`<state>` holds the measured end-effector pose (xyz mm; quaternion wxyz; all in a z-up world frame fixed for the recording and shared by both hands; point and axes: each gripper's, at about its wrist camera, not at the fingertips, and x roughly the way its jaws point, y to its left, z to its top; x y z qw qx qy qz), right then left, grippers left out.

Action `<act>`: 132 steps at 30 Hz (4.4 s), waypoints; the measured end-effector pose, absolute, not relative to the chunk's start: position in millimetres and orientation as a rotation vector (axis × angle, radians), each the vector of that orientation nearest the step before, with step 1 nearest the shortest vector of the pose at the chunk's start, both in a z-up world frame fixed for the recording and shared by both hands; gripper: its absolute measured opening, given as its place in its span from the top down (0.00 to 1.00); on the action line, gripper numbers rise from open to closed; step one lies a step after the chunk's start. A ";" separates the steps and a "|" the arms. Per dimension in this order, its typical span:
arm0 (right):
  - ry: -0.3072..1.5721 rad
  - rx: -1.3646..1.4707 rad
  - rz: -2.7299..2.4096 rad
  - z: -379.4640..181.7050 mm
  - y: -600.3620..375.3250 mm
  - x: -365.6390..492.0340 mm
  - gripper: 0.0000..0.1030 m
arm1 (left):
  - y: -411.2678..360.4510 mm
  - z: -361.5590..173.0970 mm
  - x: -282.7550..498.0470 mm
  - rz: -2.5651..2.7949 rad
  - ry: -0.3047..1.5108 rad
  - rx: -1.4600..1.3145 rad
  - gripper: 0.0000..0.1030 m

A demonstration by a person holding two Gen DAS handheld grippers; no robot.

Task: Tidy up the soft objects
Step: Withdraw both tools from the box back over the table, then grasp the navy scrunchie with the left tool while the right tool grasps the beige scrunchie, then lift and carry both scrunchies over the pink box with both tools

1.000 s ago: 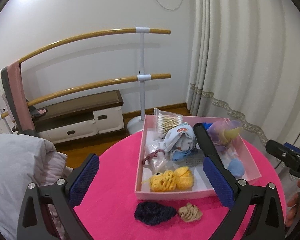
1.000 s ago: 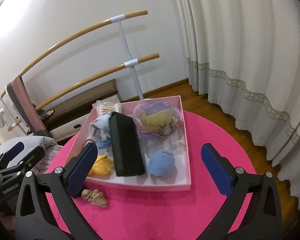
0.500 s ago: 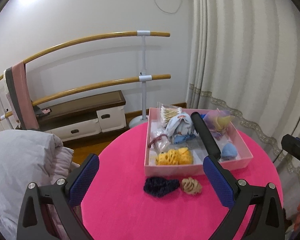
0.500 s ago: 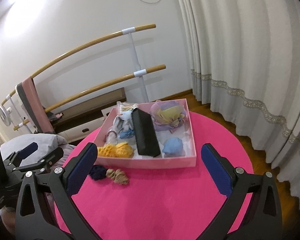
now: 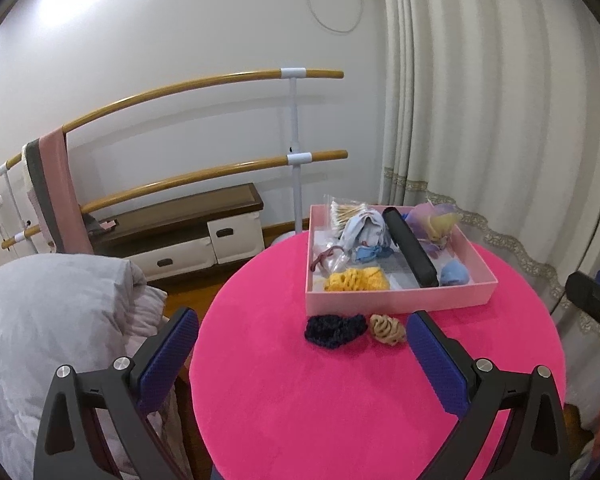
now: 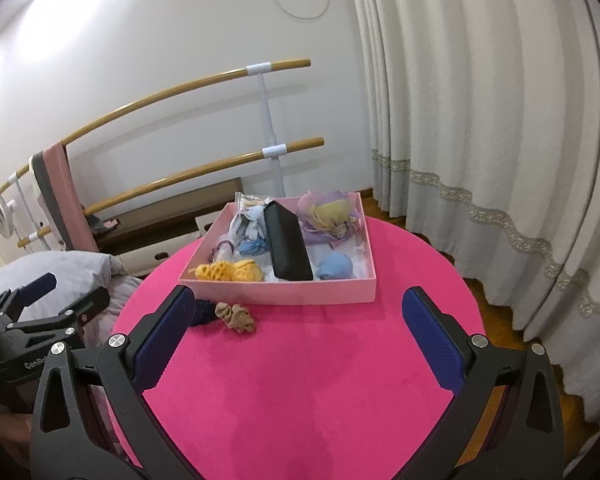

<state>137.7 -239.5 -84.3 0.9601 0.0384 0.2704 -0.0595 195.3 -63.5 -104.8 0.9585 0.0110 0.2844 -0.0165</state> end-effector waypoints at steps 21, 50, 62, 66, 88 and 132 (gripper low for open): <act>0.508 0.016 -0.138 -81.4 -222.5 114.3 0.00 | -64.0 -98.6 165.2 -0.037 0.577 0.015 0.00; 0.648 0.006 -0.097 -118.6 -223.9 157.4 0.00 | -54.6 -142.8 214.7 -0.056 0.684 0.001 0.00; 0.808 0.061 -0.035 -175.0 -233.6 213.5 0.00 | -59.4 -199.7 300.2 -0.078 0.818 0.022 0.00; 0.832 0.065 -0.038 -184.2 -236.7 226.1 0.00 | -64.1 -218.1 333.5 -0.086 0.847 0.017 0.00; 0.943 0.078 0.091 -234.7 -211.2 296.3 0.17 | -46.2 -272.3 412.0 -0.127 0.893 -0.030 0.65; 0.822 0.059 0.043 -187.3 -230.6 219.0 0.79 | -44.7 -193.6 278.0 -0.147 0.791 -0.062 0.90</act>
